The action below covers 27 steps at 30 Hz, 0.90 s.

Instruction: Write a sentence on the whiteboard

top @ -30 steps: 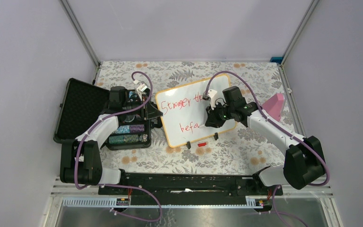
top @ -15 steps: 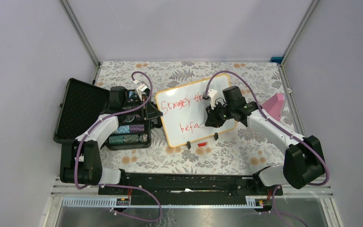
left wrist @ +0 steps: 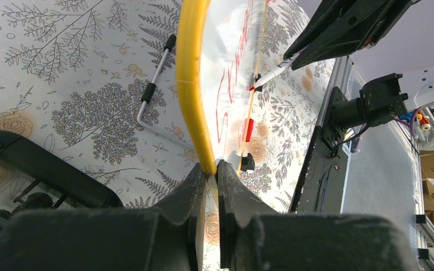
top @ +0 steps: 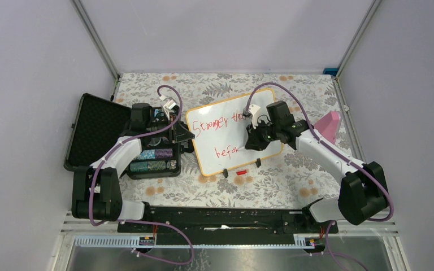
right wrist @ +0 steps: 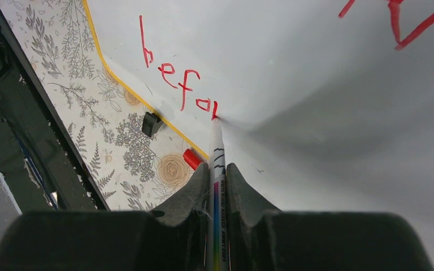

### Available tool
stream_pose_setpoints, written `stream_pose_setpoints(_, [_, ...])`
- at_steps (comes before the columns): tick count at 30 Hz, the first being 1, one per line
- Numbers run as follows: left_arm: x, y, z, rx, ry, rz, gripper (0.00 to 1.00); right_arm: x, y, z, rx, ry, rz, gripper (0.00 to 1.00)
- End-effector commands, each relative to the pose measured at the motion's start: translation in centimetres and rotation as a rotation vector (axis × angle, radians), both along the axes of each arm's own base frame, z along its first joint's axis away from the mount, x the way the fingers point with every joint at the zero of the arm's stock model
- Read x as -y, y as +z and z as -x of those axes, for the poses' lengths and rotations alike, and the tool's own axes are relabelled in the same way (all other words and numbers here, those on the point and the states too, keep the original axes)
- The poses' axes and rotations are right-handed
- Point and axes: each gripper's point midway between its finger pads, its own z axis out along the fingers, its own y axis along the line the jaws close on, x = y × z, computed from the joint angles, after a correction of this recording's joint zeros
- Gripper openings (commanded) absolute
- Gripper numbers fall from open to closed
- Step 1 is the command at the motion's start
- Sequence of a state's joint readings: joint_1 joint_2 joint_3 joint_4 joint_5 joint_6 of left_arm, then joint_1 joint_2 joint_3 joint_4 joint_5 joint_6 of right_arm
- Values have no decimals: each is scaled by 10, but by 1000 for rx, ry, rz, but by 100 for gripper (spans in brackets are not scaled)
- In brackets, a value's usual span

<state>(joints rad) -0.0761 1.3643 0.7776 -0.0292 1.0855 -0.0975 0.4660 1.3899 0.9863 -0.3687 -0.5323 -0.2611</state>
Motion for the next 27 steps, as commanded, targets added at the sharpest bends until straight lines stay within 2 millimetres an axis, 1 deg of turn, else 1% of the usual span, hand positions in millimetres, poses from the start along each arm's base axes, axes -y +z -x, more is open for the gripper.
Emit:
stream_pose_setpoints(1, [-2,2,-8,78,-2,-35,0,1,19,-26,81,-46,-15,0])
stream_pose_setpoints(9, [-2,2,-7,78,-2,-35,0,7,23,-31,88,-71,-20,0])
stream_pose_setpoints(20, [-2,2,-8,75,-1,-36,0,12,21,-30,86,-74,-20,0])
stream_pose_setpoints(22, [-2,1,-8,72,-1,-36,0,12,23,-29,89,-70,-28,0])
stream_pose_setpoints(24, [-2,2,-8,74,-2,-36,0,7,29,-23,85,-39,-59,0])
stream_pose_setpoints(27, [-2,1,-8,74,-1,-40,0,-1,40,-6,50,29,-122,0])
